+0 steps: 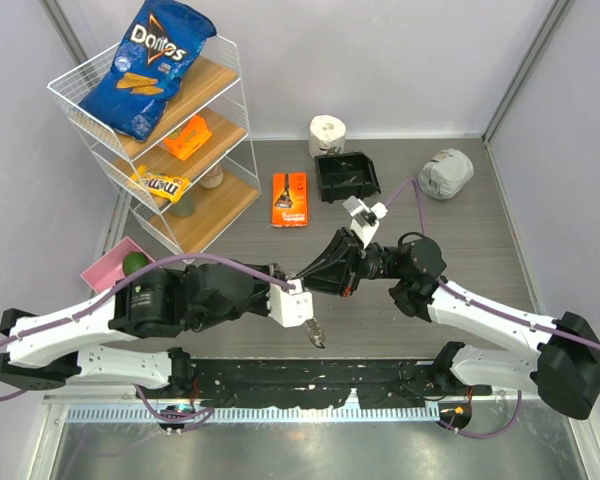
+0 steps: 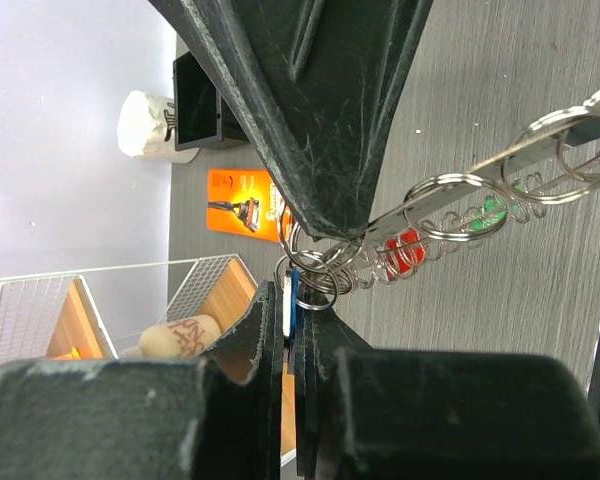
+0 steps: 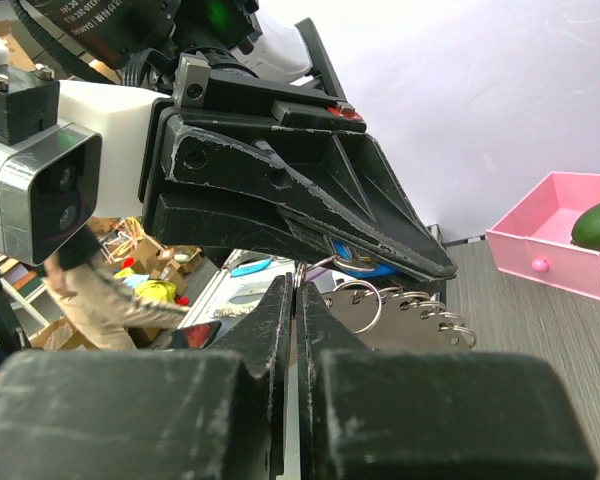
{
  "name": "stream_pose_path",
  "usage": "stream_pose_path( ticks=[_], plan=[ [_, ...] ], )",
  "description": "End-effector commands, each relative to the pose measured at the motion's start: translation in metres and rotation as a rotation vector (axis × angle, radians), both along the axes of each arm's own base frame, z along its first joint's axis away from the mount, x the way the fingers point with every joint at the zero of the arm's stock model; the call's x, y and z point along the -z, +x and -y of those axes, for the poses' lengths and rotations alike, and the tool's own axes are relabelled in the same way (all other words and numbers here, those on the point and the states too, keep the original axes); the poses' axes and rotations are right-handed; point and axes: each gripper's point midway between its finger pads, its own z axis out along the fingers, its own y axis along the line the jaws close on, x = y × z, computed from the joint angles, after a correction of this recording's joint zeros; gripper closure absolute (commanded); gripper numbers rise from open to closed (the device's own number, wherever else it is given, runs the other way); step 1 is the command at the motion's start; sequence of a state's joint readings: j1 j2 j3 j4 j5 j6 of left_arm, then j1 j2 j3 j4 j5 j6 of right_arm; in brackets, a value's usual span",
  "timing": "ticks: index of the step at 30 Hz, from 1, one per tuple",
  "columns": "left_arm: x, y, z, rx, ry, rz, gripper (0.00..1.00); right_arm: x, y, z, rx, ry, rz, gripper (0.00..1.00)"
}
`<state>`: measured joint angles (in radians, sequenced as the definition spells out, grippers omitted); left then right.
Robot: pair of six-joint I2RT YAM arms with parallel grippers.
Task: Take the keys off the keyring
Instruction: Remove the key from the keyring.
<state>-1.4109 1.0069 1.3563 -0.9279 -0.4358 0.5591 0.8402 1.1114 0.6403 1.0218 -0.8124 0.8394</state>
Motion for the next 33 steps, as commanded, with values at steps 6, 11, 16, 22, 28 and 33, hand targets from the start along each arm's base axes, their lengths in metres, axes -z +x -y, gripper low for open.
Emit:
stream_pose_path(
  ticks=[6,11,16,22,28,33],
  plan=[
    [-0.005,0.018,0.004,-0.039,-0.059,0.002,1.0,-0.024,-0.018,0.014,-0.018,0.045,0.092,0.95],
    [-0.008,0.023,0.006,-0.046,-0.079,0.0,1.0,-0.019,-0.016,0.012,-0.018,0.021,0.072,0.95],
    [-0.01,0.027,0.005,-0.056,-0.094,-0.001,1.0,-0.015,-0.017,0.012,-0.024,0.011,0.052,0.95],
    [-0.011,0.03,0.006,-0.064,-0.106,-0.006,1.0,-0.014,-0.018,0.013,-0.032,0.006,0.042,0.95],
    [-0.01,0.033,0.009,-0.068,-0.115,-0.022,1.0,-0.014,-0.02,0.013,-0.041,0.005,0.036,0.95],
    [-0.012,0.036,0.01,-0.074,-0.127,-0.022,1.0,-0.012,-0.02,0.012,-0.048,-0.005,0.019,0.95]
  ],
)
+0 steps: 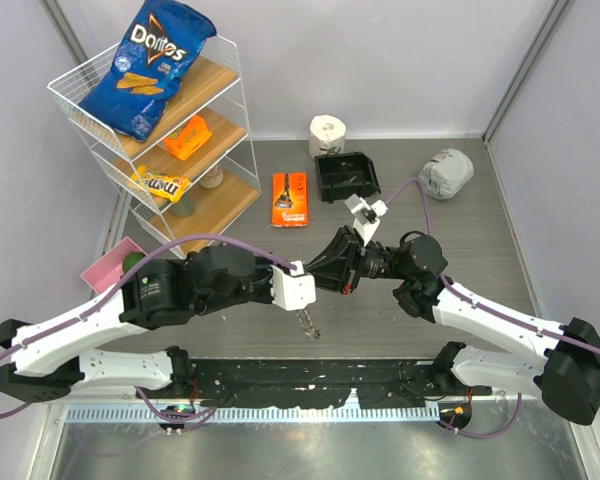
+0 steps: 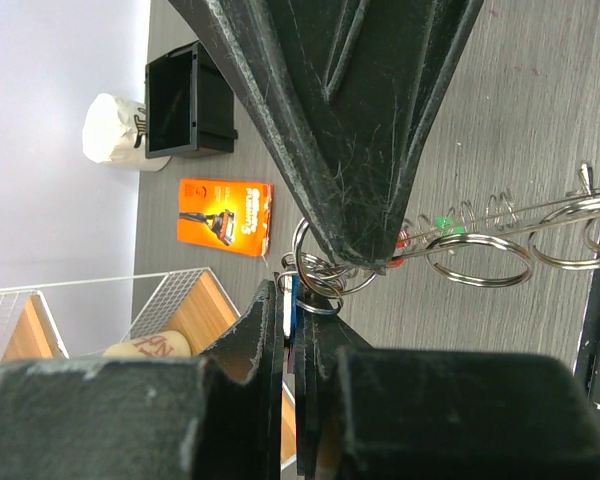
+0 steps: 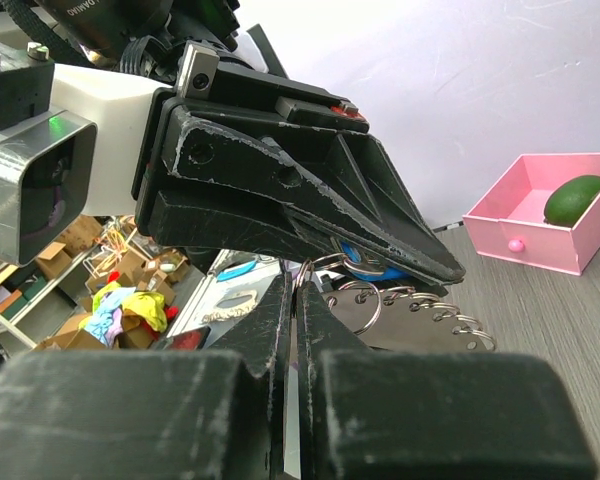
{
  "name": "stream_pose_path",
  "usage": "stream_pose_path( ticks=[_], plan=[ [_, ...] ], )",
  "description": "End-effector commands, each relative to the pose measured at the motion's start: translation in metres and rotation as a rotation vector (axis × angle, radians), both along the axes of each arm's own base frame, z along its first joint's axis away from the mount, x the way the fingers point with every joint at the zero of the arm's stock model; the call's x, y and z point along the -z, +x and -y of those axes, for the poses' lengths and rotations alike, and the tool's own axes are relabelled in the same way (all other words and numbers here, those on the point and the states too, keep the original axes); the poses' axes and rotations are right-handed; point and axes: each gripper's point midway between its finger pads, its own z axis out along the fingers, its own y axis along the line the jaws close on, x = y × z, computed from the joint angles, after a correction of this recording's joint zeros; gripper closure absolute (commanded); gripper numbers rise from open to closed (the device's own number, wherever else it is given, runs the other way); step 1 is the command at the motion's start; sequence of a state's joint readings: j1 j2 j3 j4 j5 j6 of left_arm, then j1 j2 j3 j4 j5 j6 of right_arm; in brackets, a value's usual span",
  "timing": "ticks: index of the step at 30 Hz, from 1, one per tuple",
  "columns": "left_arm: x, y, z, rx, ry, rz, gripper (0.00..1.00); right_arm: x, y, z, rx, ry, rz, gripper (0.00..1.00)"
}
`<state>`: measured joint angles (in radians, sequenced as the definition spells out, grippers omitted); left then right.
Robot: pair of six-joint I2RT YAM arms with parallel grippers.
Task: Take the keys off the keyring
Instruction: Remove the key from the keyring.
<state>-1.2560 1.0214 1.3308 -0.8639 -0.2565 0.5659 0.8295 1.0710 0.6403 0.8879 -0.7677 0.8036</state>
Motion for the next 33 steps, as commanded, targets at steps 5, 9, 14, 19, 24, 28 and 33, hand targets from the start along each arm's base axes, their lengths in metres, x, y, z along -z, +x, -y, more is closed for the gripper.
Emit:
stream_pose_path(
  ticks=[5,9,14,19,24,28,33],
  plan=[
    [-0.025,0.024,0.0,-0.093,-0.1,0.064,1.0,-0.019,-0.033,0.01,-0.125,0.044,0.05,0.95],
    [-0.027,0.027,0.0,-0.103,-0.117,0.061,1.0,-0.018,-0.035,0.01,-0.135,0.046,0.038,0.95],
    [-0.031,0.029,0.001,-0.106,-0.144,0.058,1.0,-0.016,-0.039,0.007,-0.15,0.044,0.027,0.95],
    [-0.033,0.032,0.003,-0.107,-0.166,0.062,1.0,-0.013,-0.04,0.004,-0.158,0.035,0.012,0.95],
    [-0.038,0.037,0.007,-0.106,-0.214,0.067,1.0,-0.011,-0.041,0.003,-0.165,0.032,0.002,0.95],
    [-0.041,0.039,0.01,-0.096,-0.256,0.068,1.0,-0.009,-0.042,0.001,-0.171,0.028,-0.004,0.95],
    [-0.044,0.043,0.014,-0.088,-0.293,0.064,1.0,-0.006,-0.045,0.001,-0.184,0.024,-0.017,0.95]
  ],
)
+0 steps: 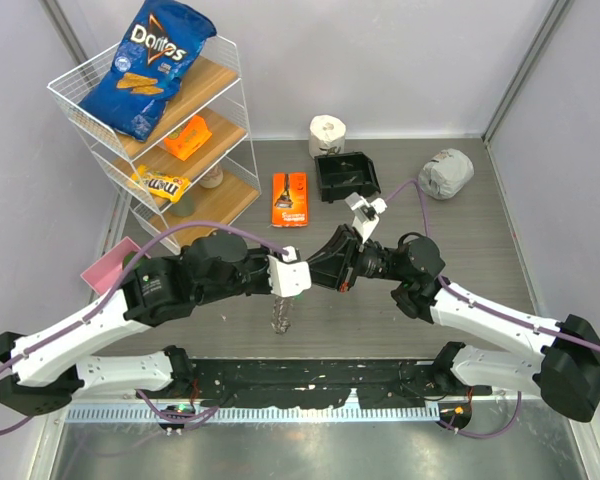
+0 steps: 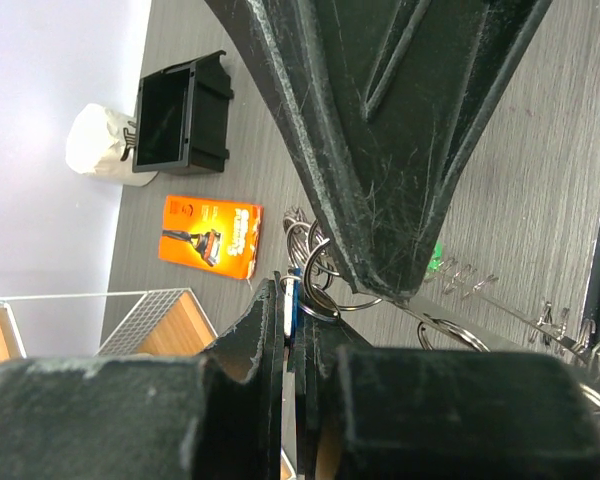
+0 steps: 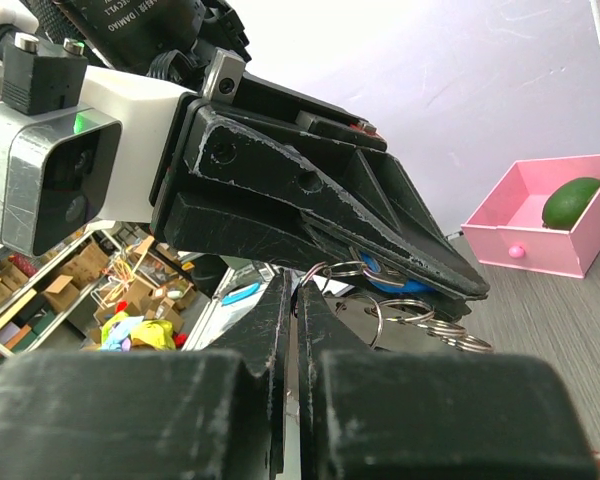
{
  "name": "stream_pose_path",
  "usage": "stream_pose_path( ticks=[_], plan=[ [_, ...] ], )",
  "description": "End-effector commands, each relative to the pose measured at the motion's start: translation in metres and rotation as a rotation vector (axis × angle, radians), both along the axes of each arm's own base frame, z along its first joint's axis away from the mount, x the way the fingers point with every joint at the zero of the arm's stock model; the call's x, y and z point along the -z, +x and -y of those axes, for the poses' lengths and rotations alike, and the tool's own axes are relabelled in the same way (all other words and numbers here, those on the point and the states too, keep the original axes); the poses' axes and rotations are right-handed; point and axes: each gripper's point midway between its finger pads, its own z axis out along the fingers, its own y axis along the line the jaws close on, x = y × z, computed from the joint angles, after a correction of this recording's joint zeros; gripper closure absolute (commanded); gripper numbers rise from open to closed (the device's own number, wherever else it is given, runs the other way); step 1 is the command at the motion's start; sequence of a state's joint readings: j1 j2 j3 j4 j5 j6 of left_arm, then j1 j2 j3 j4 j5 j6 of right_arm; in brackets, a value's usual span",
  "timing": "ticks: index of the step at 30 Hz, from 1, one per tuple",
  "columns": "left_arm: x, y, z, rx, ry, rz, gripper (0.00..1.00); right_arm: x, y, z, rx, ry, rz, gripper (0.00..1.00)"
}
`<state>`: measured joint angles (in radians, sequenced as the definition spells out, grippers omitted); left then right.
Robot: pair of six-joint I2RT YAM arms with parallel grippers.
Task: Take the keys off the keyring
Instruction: Remove the key from the keyring.
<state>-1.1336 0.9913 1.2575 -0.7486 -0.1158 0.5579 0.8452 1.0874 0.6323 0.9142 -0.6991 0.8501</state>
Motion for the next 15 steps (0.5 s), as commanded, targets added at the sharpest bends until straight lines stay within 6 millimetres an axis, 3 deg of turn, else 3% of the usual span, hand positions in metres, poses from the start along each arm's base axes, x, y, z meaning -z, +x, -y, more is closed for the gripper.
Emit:
stream_pose_path(
  ticks=[1,15],
  plan=[
    [-0.048,0.029,0.01,-0.091,-0.199,0.104,1.0,-0.004,-0.051,0.006,-0.214,0.013,0.049,0.95],
    [-0.06,0.03,0.014,-0.063,-0.298,0.134,1.0,0.002,-0.056,0.008,-0.239,0.025,0.003,0.95]
  ],
)
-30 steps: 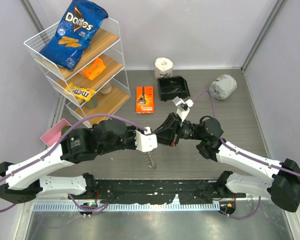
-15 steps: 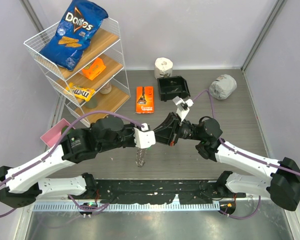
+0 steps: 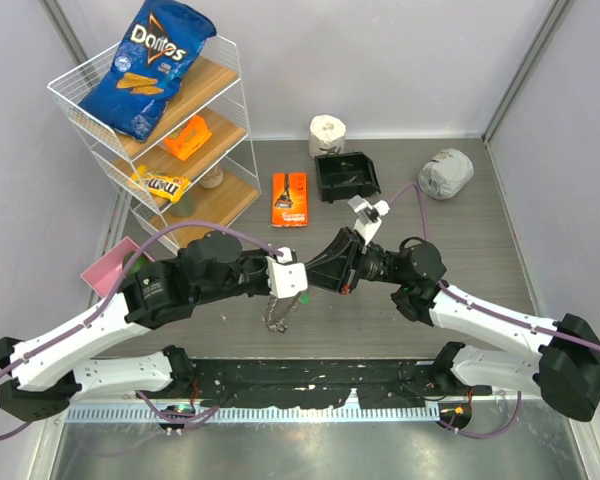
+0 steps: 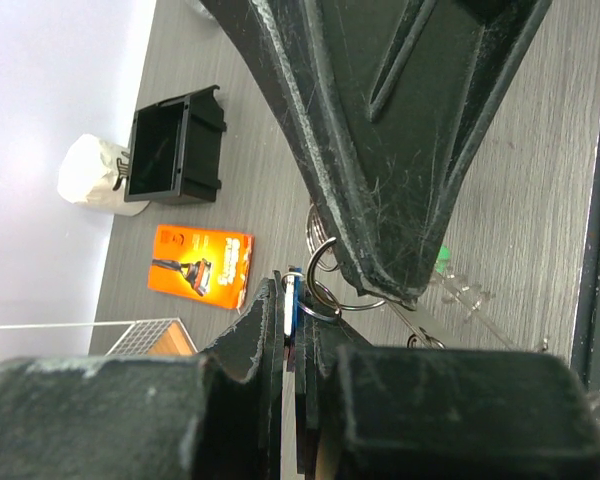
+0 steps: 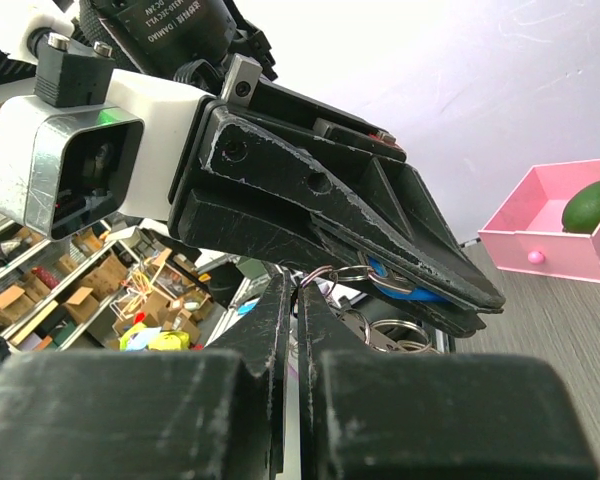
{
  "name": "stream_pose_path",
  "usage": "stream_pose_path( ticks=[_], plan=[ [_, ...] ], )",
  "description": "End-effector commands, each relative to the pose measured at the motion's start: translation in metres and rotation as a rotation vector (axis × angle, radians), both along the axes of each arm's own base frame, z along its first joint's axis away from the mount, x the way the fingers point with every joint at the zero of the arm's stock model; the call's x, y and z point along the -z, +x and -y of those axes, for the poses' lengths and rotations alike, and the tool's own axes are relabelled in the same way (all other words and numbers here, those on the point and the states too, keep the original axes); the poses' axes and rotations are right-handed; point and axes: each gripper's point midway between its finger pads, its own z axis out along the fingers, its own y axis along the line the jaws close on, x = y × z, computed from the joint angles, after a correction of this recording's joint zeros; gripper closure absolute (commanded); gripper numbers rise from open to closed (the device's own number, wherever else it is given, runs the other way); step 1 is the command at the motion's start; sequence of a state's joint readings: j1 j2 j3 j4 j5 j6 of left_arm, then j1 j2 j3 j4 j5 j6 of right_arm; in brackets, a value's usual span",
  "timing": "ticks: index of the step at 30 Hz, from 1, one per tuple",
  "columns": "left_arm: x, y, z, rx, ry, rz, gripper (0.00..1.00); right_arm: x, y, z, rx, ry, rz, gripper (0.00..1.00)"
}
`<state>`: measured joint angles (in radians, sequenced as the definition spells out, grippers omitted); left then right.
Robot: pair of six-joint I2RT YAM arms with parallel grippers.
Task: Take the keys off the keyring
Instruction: Remove the key from the keyring.
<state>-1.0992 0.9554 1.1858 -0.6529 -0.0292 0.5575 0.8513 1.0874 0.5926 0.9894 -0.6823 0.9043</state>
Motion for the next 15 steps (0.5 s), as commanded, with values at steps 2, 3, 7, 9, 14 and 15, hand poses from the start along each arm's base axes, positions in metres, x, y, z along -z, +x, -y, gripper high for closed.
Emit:
stream_pose_path(
  ticks=[2,3,7,9,14,15],
  plan=[
    [-0.065,0.031,0.007,-0.109,-0.247,0.136,1.0,0.0,-0.052,0.006,-0.23,0.005,0.034,0.95],
    [-0.064,0.03,0.007,-0.105,-0.253,0.136,1.0,0.0,-0.053,0.006,-0.234,0.006,0.03,0.95],
    [-0.068,0.03,0.007,-0.106,-0.285,0.144,1.0,0.0,-0.054,0.006,-0.239,0.015,0.023,0.95],
    [-0.071,0.03,0.006,-0.106,-0.302,0.146,1.0,0.0,-0.055,0.006,-0.243,0.015,0.017,0.95],
    [-0.078,0.032,0.006,-0.115,-0.347,0.154,1.0,0.0,-0.056,0.007,-0.249,0.021,0.004,0.95],
    [-0.08,0.032,0.005,-0.116,-0.357,0.156,1.0,0.0,-0.056,0.007,-0.249,0.023,0.005,0.95]
  ],
)
